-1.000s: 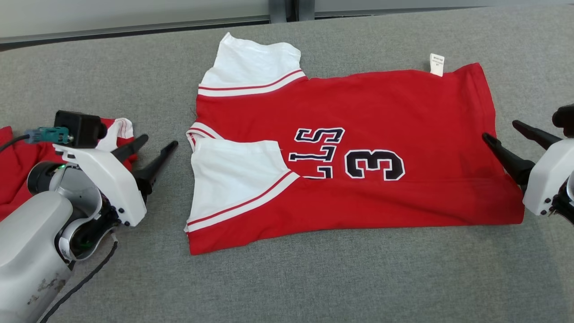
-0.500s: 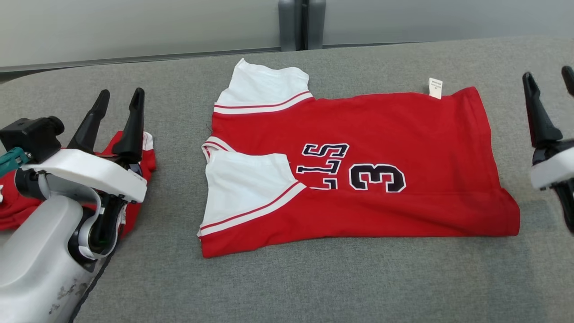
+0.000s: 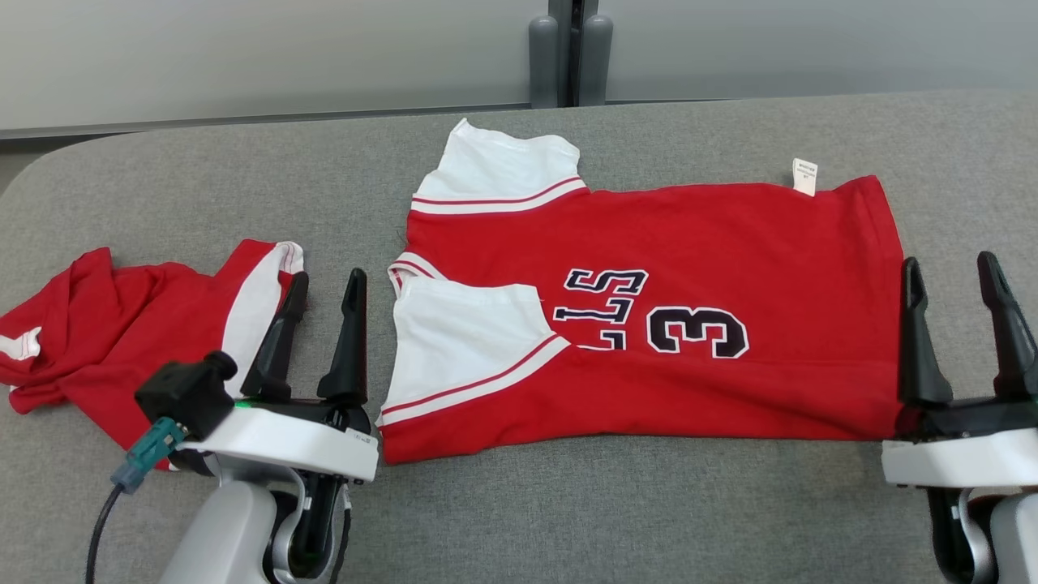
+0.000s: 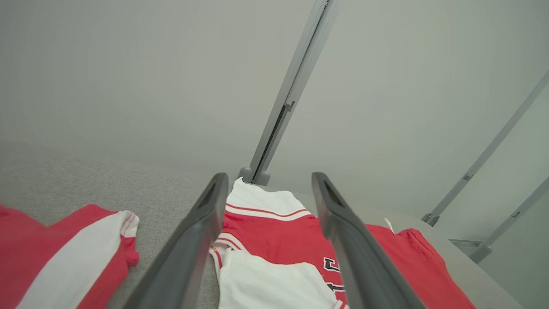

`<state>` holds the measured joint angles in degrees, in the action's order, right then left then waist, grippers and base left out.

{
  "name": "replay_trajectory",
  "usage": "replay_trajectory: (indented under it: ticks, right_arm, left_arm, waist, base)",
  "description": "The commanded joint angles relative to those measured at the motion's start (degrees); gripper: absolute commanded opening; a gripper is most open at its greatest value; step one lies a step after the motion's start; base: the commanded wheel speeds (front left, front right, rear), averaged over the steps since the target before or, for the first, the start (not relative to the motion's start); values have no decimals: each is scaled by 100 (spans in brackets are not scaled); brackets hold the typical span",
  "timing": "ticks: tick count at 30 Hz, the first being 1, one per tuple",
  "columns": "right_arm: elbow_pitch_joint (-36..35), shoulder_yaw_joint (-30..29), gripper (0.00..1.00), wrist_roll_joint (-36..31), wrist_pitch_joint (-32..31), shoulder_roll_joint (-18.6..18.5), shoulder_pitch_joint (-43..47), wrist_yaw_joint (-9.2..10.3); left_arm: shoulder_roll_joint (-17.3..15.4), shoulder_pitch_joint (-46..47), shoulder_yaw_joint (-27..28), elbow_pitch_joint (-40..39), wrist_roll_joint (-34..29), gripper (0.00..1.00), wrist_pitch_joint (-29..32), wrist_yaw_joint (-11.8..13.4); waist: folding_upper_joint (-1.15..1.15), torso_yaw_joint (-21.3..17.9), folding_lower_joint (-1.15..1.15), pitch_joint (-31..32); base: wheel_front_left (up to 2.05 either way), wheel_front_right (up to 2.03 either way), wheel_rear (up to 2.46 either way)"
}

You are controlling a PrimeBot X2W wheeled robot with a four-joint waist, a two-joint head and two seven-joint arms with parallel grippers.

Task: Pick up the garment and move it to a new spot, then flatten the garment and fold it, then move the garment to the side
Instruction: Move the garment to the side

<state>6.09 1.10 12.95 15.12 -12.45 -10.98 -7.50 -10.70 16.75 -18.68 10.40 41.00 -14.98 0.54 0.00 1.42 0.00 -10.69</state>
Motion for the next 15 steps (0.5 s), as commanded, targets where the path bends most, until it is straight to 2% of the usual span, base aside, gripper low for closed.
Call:
replay_trajectory:
  ticks: [1,5,8,15]
  right_arm:
    - [-127,-101,100,-105,4,145,184,2]
    - [-274,-124,100,-455,4,422,530,2]
    - [-290,-123,100,-528,4,547,639,2]
    - [-307,-126,100,-496,5,599,596,2]
  left_arm:
    - [94,-113,147,79,-240,100,-27,-102]
    - [491,-553,383,334,-750,100,-27,-425]
    - [615,-657,531,511,-1028,100,-28,-577]
    - [740,-614,538,1327,-1259,100,-28,-683]
  waist:
    - [0,2,0,21]
    - [0,-23,0,66]
    - [0,-33,0,92]
    - [0,-114,0,91]
  base:
    - [0,0,0]
    - [0,0,0]
    - [0,0,0]
    - [0,0,0]
